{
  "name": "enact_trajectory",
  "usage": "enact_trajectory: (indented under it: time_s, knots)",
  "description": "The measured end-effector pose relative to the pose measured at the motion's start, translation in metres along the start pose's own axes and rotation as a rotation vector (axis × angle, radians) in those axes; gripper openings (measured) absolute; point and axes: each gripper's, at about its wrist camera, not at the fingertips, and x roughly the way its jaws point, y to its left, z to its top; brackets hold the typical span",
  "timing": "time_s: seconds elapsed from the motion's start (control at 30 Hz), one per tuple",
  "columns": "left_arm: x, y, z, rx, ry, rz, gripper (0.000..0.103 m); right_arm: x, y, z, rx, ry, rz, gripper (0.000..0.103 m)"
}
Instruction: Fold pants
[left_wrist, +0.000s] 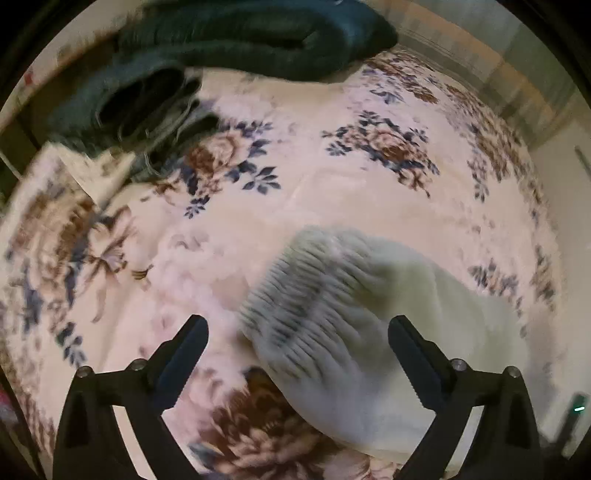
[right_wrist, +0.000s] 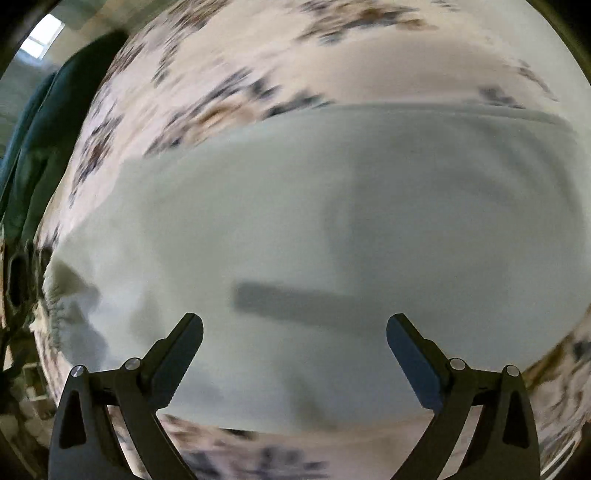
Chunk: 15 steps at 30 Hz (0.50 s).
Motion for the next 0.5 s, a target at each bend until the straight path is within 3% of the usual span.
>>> enact_trajectory:
  time_s: [0.13, 0.3, 0.33, 0.43, 0.5]
  knots:
    - [0.005, 0.023, 0.03, 0.026, 0.027, -0.104, 0.095, 0.019, 0.062, -0.012, -0.002, 0.069, 0.006, 0.102]
    - [0.056, 0.015, 0.052, 0.104, 0.198, -0.241, 0.095, 0.027, 0.098, -0.013, 0.022, 0.104, 0.014, 0.097]
    - [0.073, 0.009, 0.052, 0.117, 0.254, -0.249, 0.089, 0.026, 0.105, -0.013, 0.017, 0.106, 0.022, 0.096]
    - [0.103, -0.01, 0.051, 0.183, 0.34, -0.311, 0.033, 0.021, 0.132, -0.014, -0.04, 0.102, 0.033, 0.086]
    - [0.103, -0.027, 0.056, 0.273, 0.303, -0.3, 0.023, 0.019, 0.147, -0.015, -0.08, 0.107, 0.033, 0.083]
